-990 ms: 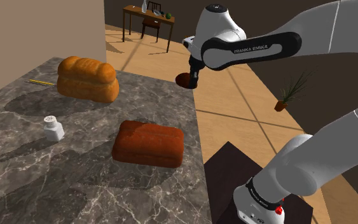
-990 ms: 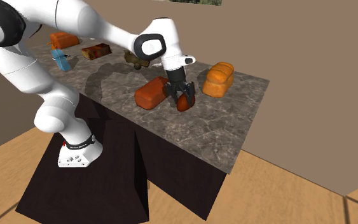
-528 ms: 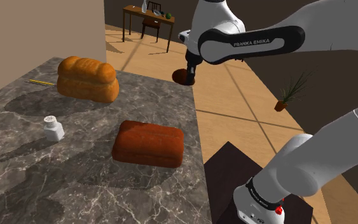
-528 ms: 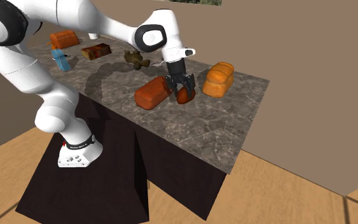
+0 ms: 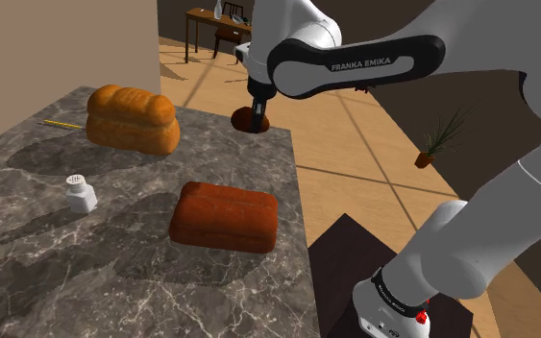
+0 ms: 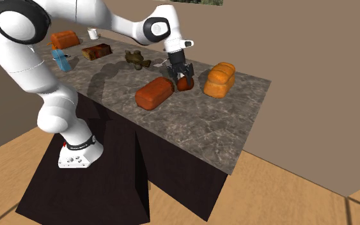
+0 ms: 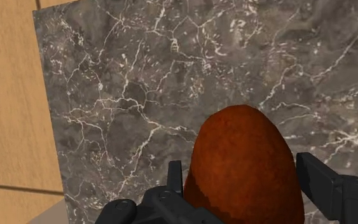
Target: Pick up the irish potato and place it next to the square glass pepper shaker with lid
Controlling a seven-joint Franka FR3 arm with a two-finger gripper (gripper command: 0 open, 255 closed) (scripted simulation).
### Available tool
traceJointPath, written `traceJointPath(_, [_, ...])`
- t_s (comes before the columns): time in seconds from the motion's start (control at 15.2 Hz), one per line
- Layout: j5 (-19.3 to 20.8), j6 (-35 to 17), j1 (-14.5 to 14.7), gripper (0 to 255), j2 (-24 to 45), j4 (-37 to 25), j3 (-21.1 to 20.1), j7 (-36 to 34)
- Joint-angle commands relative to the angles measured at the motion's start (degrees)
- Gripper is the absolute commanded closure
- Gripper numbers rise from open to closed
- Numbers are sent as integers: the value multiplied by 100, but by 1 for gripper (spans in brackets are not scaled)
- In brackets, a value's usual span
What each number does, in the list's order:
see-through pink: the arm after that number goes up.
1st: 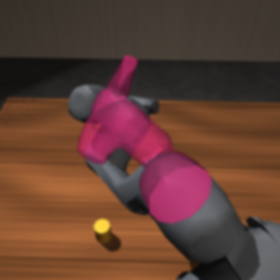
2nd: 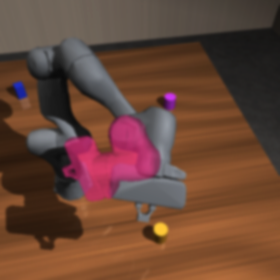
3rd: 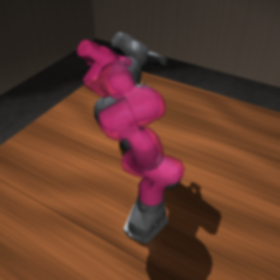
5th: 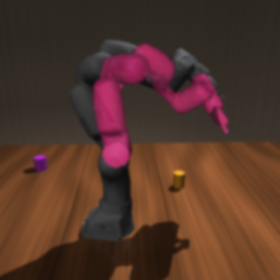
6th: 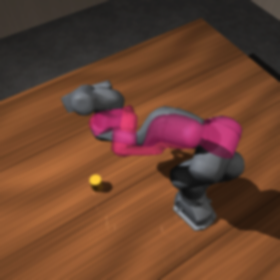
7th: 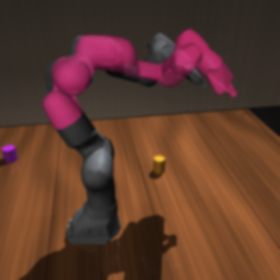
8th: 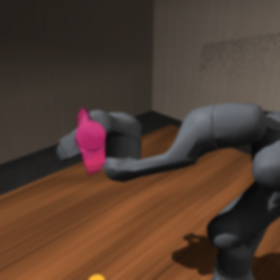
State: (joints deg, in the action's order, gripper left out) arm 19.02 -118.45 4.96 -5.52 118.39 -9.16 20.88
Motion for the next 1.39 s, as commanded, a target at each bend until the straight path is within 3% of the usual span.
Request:
traceJointPath(0.0, [33,152,112,255,218,-287,-149,-251])
traceJointPath(0.73, [429,1111,902,255,1750,-2260,-783,-1524])
traceJointPath(1.32, [909,2315,1933,255,3589,-4941,-949,-2164])
